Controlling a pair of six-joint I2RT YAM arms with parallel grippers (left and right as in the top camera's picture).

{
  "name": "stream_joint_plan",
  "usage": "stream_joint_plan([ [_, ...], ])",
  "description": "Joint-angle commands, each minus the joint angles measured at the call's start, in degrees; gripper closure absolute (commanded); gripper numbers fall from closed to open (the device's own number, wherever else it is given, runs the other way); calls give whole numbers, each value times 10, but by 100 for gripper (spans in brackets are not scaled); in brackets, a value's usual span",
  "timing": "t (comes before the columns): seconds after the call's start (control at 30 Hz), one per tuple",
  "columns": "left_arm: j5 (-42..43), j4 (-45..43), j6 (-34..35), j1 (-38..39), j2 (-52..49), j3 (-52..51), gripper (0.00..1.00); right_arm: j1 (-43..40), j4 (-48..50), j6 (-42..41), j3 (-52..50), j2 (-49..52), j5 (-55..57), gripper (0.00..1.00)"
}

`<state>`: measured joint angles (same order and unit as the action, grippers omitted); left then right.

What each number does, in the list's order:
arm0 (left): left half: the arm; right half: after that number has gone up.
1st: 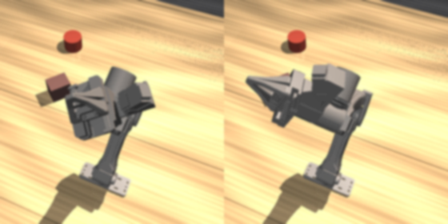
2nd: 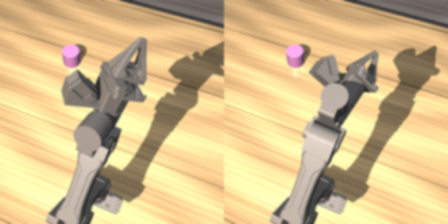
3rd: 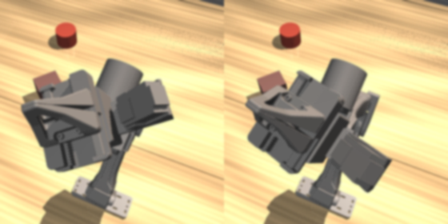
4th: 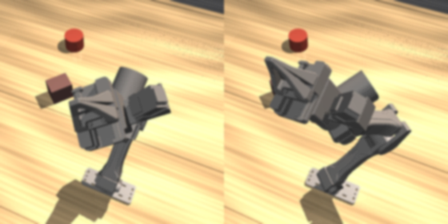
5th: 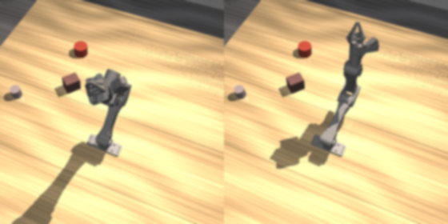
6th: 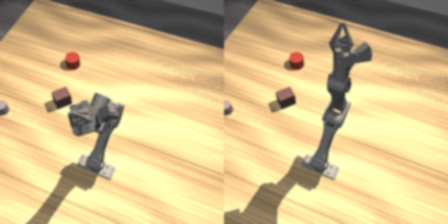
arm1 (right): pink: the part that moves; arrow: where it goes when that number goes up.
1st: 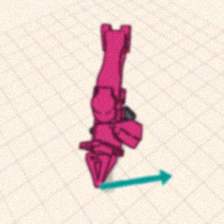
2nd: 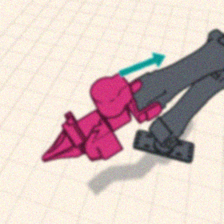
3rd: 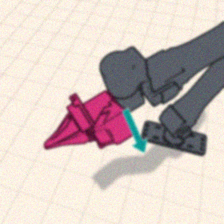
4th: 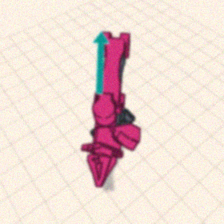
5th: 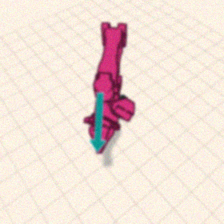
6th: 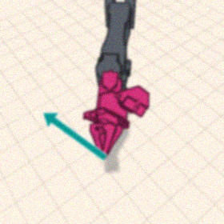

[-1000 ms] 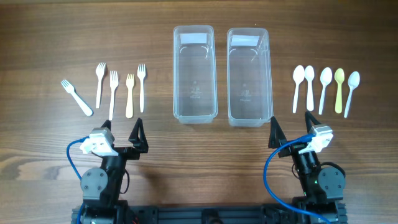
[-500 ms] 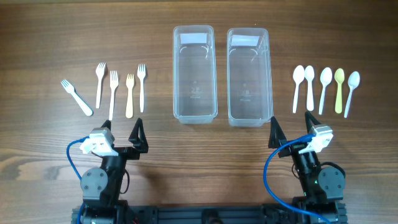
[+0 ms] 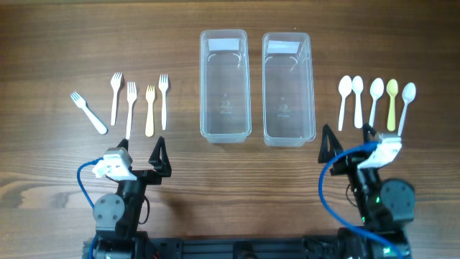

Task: Pack container
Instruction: 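Move the right gripper toward the row of spoons on the right, then lower the right gripper and grasp a white spoon by its handle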

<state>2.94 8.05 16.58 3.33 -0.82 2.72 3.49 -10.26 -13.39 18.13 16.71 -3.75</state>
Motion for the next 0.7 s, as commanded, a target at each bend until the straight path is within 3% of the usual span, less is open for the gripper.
stream_joint_plan([
  [0.0,5,-2,-8,2,4,-6,0,-2,-35,60,89,129,66,0],
  [0.4,5,-2,-8,2,4,-6,0,-2,-70,121,318,562,85,0],
  [0.67,5,-2,-8,2,4,-6,0,-5,-57,121,323,612,109,0],
])
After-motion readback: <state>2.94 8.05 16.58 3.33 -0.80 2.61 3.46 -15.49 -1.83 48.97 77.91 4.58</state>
